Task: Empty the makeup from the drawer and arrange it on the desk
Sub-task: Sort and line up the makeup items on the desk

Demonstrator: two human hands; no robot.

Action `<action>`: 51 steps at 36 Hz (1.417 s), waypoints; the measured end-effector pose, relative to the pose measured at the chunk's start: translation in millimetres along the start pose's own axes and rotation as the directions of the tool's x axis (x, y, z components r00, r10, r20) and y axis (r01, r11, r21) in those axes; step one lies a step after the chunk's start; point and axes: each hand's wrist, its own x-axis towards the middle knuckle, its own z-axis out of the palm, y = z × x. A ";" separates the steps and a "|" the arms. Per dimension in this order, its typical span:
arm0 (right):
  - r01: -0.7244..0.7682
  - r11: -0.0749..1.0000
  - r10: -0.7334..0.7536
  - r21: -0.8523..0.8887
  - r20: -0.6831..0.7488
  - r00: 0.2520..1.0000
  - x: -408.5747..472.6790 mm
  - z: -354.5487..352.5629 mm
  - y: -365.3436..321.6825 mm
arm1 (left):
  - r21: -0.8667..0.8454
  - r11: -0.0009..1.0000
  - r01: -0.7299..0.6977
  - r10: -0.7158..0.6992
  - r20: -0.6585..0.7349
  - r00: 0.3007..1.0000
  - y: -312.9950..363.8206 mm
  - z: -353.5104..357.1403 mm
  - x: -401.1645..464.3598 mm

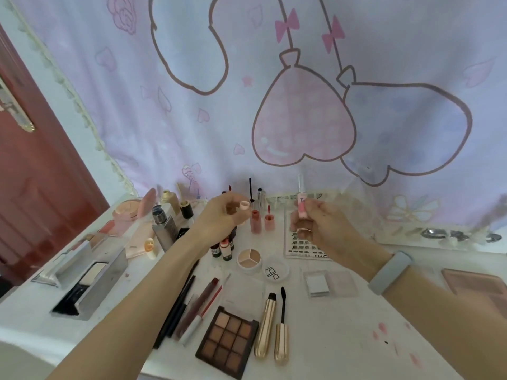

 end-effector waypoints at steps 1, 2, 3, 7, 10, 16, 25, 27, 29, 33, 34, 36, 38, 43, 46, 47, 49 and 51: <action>0.035 0.996 -0.035 -0.086 0.007 0.999 3.2 1.0 2.3 | 0.047 0.999 -0.020 0.020 0.000 1.000 -1.6 0.9 4.4; 0.070 0.979 -0.069 -0.191 0.010 0.998 6.9 1.5 5.0 | 0.097 0.994 -0.041 0.041 -0.001 0.999 -2.9 2.2 8.1; 0.100 0.949 -0.103 -0.298 0.007 0.995 10.1 2.0 7.6 | 0.157 0.986 -0.061 0.062 -0.002 0.998 -4.6 3.6 11.9; 0.240 0.721 -0.291 -0.650 0.030 0.956 23.5 -3.6 21.4 | 0.423 0.896 -0.132 0.120 0.055 0.991 -13.0 11.0 25.0; 0.259 0.632 -0.284 -0.730 0.092 0.954 32.0 -6.0 33.3 | 0.595 0.785 -0.173 0.131 0.114 0.985 -19.3 14.5 30.6; 0.348 0.264 -0.289 -0.900 0.270 0.918 46.6 -0.7 54.5 | 0.753 0.620 -0.221 0.160 0.155 0.975 -28.0 21.2 36.0; 0.303 0.048 -0.290 -0.952 0.277 0.916 55.5 2.4 68.0 | 0.877 0.409 -0.254 0.188 0.191 0.963 -42.4 27.7 39.9; 0.297 0.041 -0.287 -0.954 0.273 0.918 55.8 2.2 67.3 | 0.881 0.399 -0.254 0.195 0.189 0.962 -43.3 27.5 40.6; 0.288 0.036 -0.286 -0.957 0.267 0.920 56.0 1.9 66.5 | 0.884 0.394 -0.253 0.197 0.188 0.962 -43.6 27.2 41.3; 0.271 0.062 -0.281 -0.961 0.244 0.928 54.6 0.7 66.9 | 0.887 0.397 -0.237 0.170 0.183 0.968 -43.7 25.9 40.5; 0.264 0.085 -0.273 -0.961 0.233 0.934 53.9 0.3 66.4 | 0.885 0.402 -0.233 0.166 0.180 0.970 -43.6 25.1 40.0; 0.253 0.139 -0.255 -0.957 0.213 0.943 52.2 -0.7 64.3 | 0.879 0.419 -0.227 0.166 0.172 0.971 -42.6 23.1 38.7; 0.250 0.177 -0.242 -0.952 0.204 0.949 50.3 -1.3 61.3 | 0.868 0.444 -0.223 0.164 0.167 0.972 -40.6 21.4 37.1; 0.245 0.203 -0.197 -0.948 0.205 0.959 41.1 -0.2 51.2 | 0.837 0.507 -0.206 0.160 0.143 0.977 -31.5 15.0 30.3; 0.255 0.227 -0.217 -0.940 0.206 0.954 27.9 -2.2 41.8 | 0.814 0.555 -0.174 0.196 0.075 0.978 -19.0 7.7 21.7; 0.271 0.239 -0.241 -0.932 0.214 0.947 20.8 -4.0 38.5 | 0.792 0.588 -0.164 0.229 0.031 0.973 -13.7 5.6 17.5; 0.316 0.270 -0.297 -0.910 0.234 0.926 1.4 -8.9 31.7 | 0.723 0.674 -0.153 0.299 -0.077 0.951 -1.2 3.7 6.5; 0.350 0.300 -0.326 -0.887 0.250 0.912 -23.6 -18.2 24.4 | 0.659 0.731 -0.179 0.368 -0.160 0.916 12.8 7.4 -7.2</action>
